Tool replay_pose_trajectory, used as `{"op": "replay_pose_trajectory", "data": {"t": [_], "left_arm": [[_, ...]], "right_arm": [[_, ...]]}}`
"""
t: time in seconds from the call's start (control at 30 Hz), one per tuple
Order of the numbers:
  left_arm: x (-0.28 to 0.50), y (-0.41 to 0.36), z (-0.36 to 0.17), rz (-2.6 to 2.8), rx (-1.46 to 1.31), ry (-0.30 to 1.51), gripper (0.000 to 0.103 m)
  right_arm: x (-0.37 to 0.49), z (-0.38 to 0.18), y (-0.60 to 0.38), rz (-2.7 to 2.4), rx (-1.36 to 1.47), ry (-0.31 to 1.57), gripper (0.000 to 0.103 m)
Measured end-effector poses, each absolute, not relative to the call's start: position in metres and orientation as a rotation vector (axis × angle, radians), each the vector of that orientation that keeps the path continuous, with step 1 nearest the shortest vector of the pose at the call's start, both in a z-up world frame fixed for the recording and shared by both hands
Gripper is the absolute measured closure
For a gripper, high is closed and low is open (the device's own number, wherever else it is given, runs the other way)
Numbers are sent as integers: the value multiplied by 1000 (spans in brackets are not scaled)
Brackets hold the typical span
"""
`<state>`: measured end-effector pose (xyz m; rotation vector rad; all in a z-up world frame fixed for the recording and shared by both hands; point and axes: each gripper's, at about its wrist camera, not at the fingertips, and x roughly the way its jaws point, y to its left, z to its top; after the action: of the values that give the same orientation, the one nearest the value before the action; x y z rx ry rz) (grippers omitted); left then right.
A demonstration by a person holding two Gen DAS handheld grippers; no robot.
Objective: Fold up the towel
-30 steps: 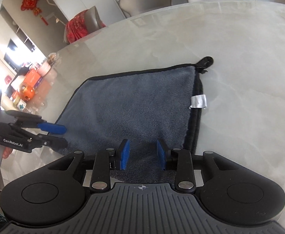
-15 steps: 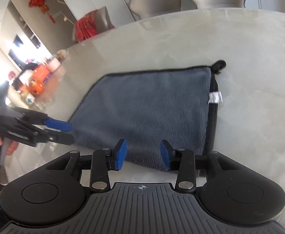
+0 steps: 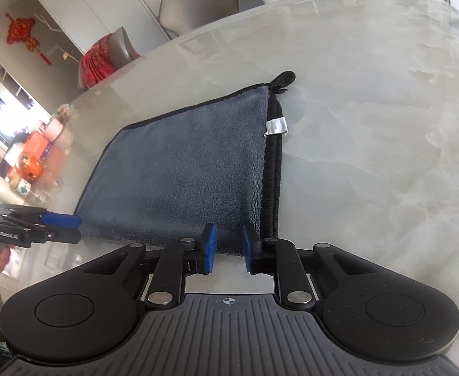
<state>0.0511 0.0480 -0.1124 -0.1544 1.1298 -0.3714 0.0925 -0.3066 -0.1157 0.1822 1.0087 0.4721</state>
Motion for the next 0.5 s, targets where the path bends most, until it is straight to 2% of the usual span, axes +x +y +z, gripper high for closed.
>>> {"op": "replay_pose_trajectory", "data": {"t": [0.07, 0.13, 0.27, 0.4, 0.5], "left_arm": [[52, 54, -108, -339, -185, 1116, 36], [56, 65, -102, -274, -228, 1075, 31], [75, 83, -103, -209, -321, 1067, 30], [98, 93, -114, -220, -432, 1094, 30], [107, 89, -118, -211, -407, 1107, 30]], "right_arm": [[89, -108, -296, 464, 114, 1001, 75], [85, -104, -287, 474, 60, 991, 74], [82, -102, -279, 486, 57, 986, 69], [81, -101, -275, 490, 45, 988, 68], [80, -98, -276, 486, 49, 985, 68]]}}
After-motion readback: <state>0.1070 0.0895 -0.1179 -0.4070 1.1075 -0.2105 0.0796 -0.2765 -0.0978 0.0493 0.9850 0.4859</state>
